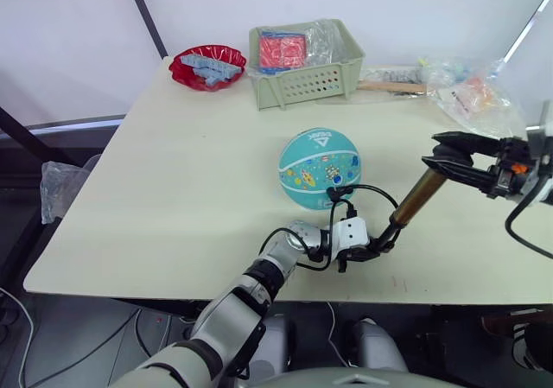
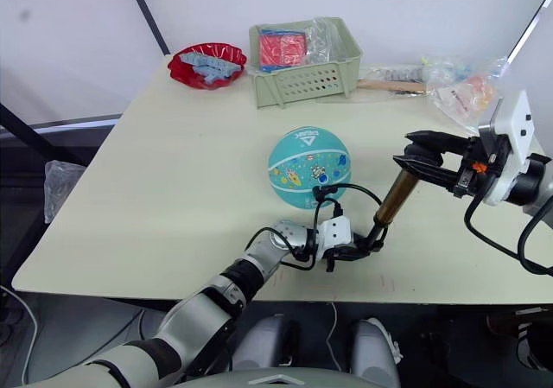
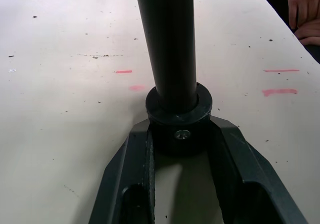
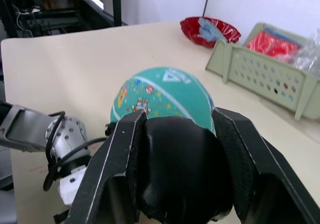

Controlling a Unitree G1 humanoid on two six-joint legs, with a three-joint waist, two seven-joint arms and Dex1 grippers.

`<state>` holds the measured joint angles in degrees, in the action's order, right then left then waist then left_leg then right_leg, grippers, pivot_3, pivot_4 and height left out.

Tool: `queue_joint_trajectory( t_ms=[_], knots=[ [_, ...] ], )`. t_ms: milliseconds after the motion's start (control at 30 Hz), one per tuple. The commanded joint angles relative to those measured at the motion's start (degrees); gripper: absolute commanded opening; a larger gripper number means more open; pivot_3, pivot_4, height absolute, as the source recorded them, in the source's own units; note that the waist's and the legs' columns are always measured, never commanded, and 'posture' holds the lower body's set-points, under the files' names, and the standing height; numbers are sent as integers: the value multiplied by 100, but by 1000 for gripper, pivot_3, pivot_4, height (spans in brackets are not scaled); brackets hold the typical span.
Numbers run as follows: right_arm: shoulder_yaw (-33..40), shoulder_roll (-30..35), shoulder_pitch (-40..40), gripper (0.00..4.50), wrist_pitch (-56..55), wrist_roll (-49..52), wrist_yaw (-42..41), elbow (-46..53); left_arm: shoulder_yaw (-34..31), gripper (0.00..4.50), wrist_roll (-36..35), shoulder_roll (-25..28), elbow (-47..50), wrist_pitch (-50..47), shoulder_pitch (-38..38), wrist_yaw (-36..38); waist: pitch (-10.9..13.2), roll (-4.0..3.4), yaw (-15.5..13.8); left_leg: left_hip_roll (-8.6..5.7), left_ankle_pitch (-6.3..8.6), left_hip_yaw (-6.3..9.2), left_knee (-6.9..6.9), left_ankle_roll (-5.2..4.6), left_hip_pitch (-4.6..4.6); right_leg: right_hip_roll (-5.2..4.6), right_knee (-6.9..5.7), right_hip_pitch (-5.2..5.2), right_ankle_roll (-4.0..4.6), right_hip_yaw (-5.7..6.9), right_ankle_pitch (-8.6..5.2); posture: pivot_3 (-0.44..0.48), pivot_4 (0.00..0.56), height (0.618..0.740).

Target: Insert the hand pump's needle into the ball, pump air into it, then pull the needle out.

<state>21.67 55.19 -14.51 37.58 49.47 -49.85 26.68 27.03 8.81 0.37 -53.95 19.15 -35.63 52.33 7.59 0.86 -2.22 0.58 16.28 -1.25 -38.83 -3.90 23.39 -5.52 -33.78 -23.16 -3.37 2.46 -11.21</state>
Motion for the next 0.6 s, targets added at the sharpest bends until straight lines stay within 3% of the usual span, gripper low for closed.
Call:
queue_joint_trajectory(
  t_ms=[33,233,600],
  knots=[
    [523,175,-230,1579,-83,94,69,146,198,1085,462,308,-649,-487,347,-125,0,0,-1,0,0,0,0,0,1,0,0,-1,0,0,0,0,150,738],
    [575,304,-458,1579,2,184,126,83,203,1085,465,295,-661,-482,341,-120,-4,-2,3,0,0,0,-5,-1,13,-3,-2,-12,0,-2,1,0,150,738],
    [-251,-167,694,1579,-567,-673,-27,293,197,1085,459,306,-642,-500,360,-141,-50,21,6,1,-2,1,-7,-3,22,-4,-2,-18,2,0,1,0,150,738]
  ],
)
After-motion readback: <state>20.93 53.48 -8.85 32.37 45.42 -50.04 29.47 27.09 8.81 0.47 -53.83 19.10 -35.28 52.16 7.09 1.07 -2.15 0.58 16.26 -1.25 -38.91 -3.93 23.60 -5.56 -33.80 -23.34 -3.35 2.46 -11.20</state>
